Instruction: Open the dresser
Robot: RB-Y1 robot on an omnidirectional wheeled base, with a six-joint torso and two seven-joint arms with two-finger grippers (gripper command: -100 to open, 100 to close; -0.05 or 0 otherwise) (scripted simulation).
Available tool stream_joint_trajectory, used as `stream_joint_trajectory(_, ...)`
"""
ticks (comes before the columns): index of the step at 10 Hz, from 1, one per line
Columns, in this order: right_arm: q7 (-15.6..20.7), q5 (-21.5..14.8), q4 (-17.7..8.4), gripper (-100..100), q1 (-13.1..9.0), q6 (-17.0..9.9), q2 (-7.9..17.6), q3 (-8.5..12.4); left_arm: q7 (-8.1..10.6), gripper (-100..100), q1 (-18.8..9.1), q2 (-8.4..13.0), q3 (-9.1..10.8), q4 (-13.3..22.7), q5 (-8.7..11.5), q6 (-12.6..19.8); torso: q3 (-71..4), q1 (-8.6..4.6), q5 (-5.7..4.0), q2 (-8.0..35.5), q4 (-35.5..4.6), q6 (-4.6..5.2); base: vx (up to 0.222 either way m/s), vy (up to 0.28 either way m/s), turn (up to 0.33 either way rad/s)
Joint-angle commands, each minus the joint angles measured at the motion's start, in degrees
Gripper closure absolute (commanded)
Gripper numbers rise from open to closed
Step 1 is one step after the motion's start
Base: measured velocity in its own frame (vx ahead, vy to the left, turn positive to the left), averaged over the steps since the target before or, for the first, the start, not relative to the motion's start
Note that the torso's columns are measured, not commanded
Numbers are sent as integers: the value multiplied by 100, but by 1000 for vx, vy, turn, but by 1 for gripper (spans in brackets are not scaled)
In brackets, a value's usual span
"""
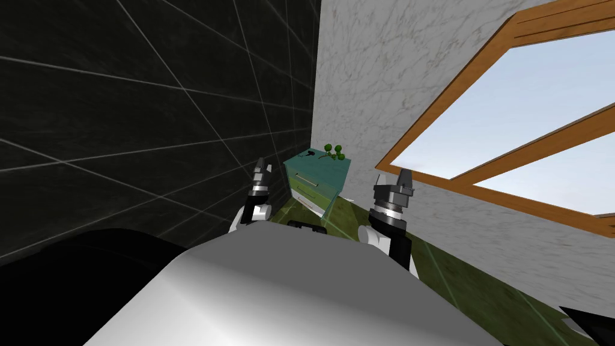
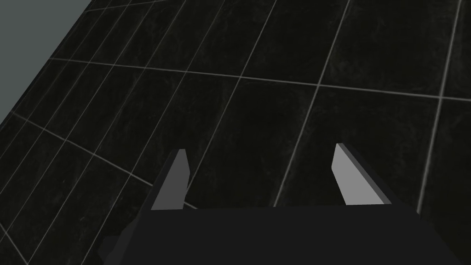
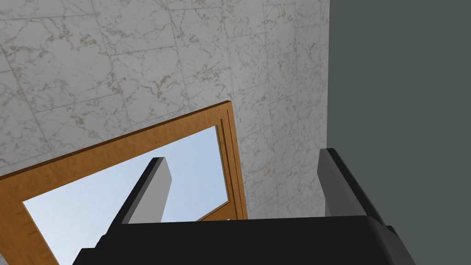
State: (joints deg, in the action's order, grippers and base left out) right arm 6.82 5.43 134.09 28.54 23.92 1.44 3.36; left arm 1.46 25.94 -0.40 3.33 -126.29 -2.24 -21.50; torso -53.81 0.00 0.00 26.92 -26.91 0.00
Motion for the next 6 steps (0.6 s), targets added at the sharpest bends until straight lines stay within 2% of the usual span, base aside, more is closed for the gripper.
stream_joint_trajectory(1, 0, 0, 0, 0, 0, 0, 0, 0, 0, 0, 0, 0, 0, 0, 0, 0, -846, 0, 0, 423, -423, 0, 0, 0, 0)
stream_joint_trajectory(2, 0, 0, 0, 0, 0, 0, 0, 0, 0, 0, 0, 0, 0, 0, 0, 0, -1691, 0, 0, 846, -846, 0, 0, 0, 0)
stream_joint_trajectory(3, 0, 0, 0, 0, 0, 0, 0, 0, -9, -100, -19, 227, -15, 61, -11, -6, -2538, 0, 0, 1269, -1269, 0, 13, 4, -25)
stream_joint_trajectory(4, 0, 0, -2, 0, 0, 0, 0, 0, -18, -100, -37, 371, -30, 119, -21, -11, -2933, 3, 1, 1460, -1457, 1, 19, 12, -39)
stream_joint_trajectory(6, 0, 0, -3, 0, 1, -1, 0, 0, -42, -100, -86, 609, -69, 277, -49, -26, -3073, 5, 2, 1525, -1529, 0, 23, 23, -42)
